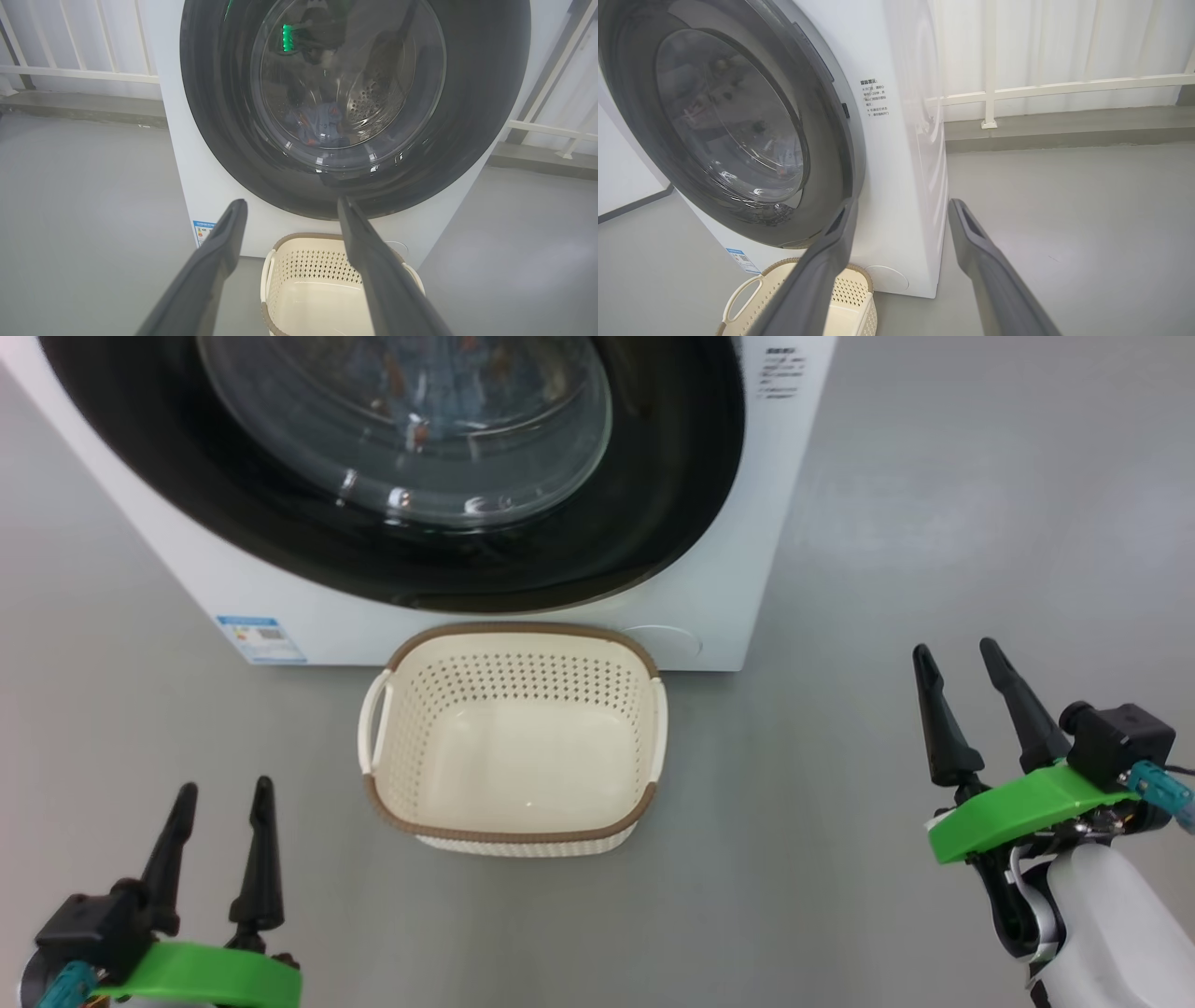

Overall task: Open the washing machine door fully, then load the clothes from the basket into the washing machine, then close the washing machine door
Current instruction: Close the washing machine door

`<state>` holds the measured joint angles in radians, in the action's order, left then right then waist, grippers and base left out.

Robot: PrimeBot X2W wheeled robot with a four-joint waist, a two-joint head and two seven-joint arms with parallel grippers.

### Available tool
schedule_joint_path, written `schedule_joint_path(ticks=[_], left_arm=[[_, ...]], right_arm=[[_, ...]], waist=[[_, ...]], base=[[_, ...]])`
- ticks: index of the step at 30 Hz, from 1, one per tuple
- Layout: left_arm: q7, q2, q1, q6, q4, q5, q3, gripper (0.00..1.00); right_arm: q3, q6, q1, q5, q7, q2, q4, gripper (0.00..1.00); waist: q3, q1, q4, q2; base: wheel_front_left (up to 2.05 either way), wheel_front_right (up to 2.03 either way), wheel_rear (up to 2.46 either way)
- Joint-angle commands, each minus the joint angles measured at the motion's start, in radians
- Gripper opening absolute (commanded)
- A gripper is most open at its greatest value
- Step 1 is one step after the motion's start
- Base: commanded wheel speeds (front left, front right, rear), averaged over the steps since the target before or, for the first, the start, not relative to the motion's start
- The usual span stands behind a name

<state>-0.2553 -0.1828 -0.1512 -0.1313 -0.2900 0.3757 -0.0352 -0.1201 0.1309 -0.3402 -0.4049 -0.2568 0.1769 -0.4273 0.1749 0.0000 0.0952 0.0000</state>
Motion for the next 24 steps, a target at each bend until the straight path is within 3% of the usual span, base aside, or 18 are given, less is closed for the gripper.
schedule_joint_path(ticks=[1,24], left_arm=[[-0.006,-0.035,0.006,0.001,0.018,-0.01,0.043,1.0],[-0.006,-0.047,0.048,0.001,0.011,-0.031,0.108,1.0]], right_arm=[[-0.011,0.0,0.013,-0.001,-0.005,-0.004,0.027,1.0],[-0.012,0.0,0.105,-0.006,-0.005,-0.009,0.056,1.0]], waist=[[-0.033,0.0,-0.038,0.0],[-0.077,0.0,-0.15,0.0]], base=[[0.0,0.0,0.0],[0.0,0.0,0.0]])
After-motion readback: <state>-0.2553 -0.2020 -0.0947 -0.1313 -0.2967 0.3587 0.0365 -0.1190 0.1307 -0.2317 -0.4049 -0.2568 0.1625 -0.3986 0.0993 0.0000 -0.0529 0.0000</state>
